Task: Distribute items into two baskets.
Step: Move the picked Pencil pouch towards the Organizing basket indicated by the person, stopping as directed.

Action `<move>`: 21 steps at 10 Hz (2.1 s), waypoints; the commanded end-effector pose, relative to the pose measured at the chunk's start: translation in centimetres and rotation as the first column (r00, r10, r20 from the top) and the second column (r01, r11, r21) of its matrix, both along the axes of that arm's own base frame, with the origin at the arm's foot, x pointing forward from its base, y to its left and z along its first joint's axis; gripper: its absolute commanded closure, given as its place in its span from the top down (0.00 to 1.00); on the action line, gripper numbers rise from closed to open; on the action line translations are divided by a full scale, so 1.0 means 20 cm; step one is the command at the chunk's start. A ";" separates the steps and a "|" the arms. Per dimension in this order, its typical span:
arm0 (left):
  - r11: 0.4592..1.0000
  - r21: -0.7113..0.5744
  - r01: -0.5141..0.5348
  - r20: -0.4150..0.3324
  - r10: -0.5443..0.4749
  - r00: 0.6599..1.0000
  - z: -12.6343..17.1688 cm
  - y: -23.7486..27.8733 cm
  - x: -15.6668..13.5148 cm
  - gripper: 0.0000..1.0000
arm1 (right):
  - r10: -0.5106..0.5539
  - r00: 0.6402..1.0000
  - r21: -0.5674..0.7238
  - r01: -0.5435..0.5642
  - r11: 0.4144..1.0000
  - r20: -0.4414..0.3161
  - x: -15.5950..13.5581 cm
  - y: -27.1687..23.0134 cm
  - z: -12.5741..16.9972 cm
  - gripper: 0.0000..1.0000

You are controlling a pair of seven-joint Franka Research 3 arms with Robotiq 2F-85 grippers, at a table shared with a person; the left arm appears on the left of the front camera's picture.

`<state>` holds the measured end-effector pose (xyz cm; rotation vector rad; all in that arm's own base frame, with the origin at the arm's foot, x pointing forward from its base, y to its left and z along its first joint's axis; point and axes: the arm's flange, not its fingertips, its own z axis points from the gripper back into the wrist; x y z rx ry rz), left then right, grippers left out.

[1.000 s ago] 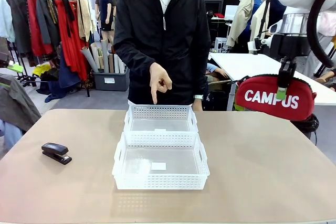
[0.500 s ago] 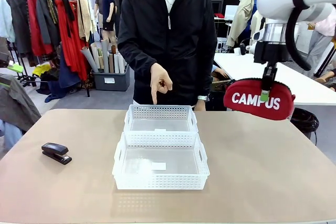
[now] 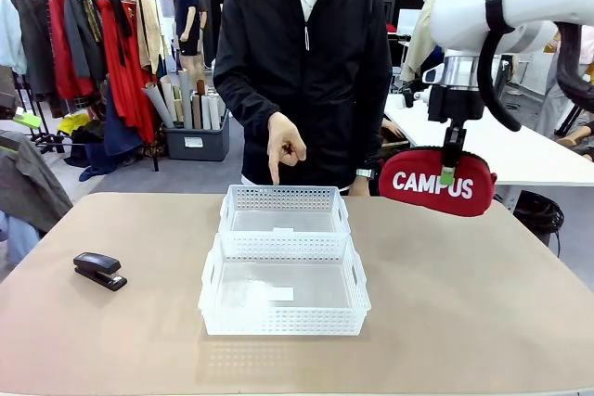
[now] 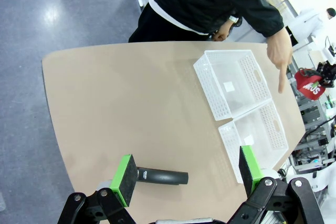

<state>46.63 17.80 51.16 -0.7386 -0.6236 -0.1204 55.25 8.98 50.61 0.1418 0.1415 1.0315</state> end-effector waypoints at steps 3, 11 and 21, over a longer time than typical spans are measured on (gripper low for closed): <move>1.000 0.001 -0.002 0.002 0.002 1.000 0.00 0.00 0.00 1.00 | 0.079 0.996 0.053 -0.082 0.995 0.052 0.05 0.13 0.00 0.00; 1.000 0.001 -0.002 0.002 0.002 1.000 0.00 0.00 0.00 1.00 | 0.152 0.988 0.051 -0.154 0.987 0.040 0.17 0.34 -0.11 0.00; 1.000 0.001 -0.002 0.002 0.002 1.000 0.00 0.00 0.00 1.00 | 0.053 0.998 0.110 -0.056 0.992 0.030 -0.33 -0.23 0.34 0.00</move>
